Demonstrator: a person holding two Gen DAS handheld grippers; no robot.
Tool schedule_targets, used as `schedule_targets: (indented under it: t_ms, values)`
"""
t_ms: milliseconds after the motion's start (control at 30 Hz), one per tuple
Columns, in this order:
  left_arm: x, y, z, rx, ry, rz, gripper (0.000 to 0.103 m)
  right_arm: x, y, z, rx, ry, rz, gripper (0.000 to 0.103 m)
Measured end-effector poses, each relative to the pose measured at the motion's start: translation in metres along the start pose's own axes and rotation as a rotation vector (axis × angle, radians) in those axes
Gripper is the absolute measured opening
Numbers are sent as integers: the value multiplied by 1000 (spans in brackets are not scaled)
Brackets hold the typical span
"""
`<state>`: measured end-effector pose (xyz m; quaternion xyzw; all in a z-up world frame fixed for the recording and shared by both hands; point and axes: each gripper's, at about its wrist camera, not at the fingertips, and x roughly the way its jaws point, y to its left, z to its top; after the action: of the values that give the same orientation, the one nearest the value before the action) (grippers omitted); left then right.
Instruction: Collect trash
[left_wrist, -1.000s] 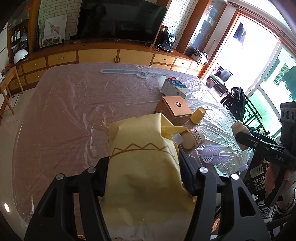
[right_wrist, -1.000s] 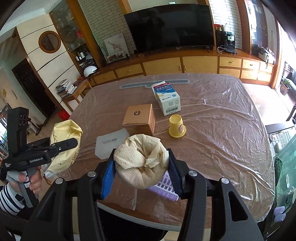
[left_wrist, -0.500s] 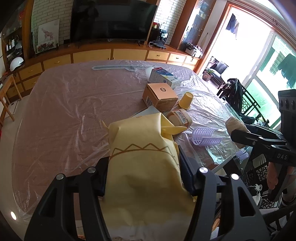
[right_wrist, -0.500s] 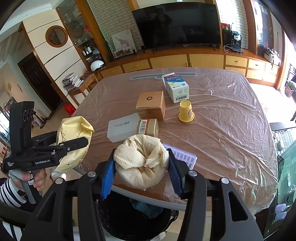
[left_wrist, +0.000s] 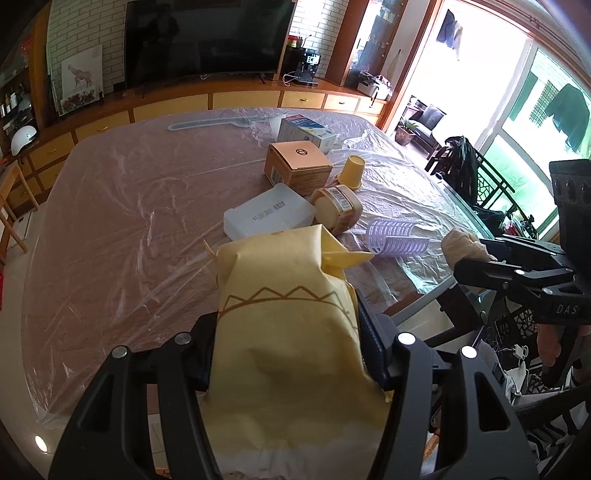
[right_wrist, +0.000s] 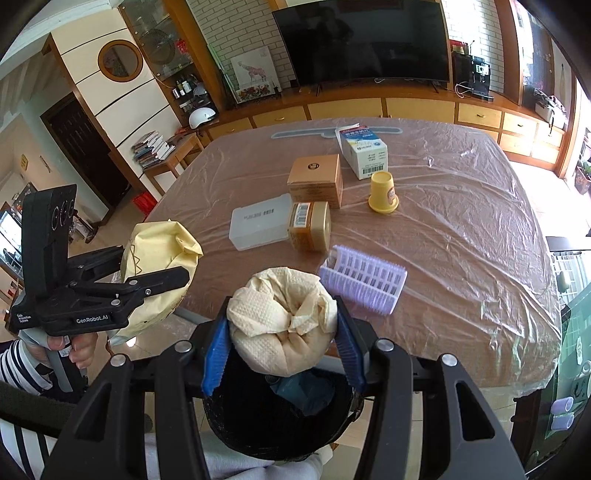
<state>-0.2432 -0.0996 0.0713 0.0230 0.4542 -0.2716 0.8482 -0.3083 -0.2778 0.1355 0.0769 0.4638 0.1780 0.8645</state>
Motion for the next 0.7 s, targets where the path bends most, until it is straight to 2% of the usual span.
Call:
schedule_targets:
  t_ms: [700]
  values:
    - [5,-33,-38,145,87,-26,60,7,3,-39,-10,98,19,50]
